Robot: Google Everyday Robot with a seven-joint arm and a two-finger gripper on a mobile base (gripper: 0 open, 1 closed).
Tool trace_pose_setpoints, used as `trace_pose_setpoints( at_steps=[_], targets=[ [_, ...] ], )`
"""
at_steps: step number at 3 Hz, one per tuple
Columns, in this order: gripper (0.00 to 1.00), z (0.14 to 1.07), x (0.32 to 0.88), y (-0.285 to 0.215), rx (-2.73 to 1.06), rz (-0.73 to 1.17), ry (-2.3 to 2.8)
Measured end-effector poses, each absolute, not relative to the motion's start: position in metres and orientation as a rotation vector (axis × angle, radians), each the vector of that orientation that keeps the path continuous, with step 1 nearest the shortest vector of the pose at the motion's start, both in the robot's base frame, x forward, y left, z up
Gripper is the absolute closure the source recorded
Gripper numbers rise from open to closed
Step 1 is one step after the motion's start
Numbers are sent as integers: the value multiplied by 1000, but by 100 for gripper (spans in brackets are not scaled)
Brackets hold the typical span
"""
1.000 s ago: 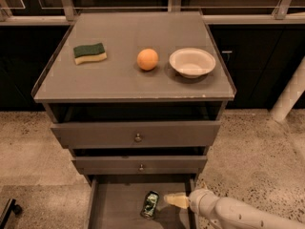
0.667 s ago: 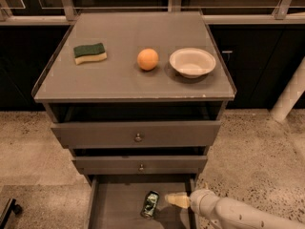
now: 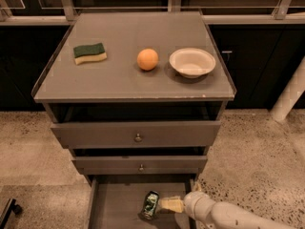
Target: Pick green can from bottom drawer and place on counter
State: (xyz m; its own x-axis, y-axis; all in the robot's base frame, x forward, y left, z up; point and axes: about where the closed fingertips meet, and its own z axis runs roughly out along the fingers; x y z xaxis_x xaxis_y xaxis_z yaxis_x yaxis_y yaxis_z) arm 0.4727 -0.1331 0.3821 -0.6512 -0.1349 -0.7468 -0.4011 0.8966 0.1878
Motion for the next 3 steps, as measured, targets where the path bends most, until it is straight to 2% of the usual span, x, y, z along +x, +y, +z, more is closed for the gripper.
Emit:
trace_pose_setpoints(
  at_steps=[1, 3],
  targets=[
    [0, 390, 450, -95, -557, 514, 2195],
    [0, 362, 448, -78, -503, 581, 2232]
  ],
)
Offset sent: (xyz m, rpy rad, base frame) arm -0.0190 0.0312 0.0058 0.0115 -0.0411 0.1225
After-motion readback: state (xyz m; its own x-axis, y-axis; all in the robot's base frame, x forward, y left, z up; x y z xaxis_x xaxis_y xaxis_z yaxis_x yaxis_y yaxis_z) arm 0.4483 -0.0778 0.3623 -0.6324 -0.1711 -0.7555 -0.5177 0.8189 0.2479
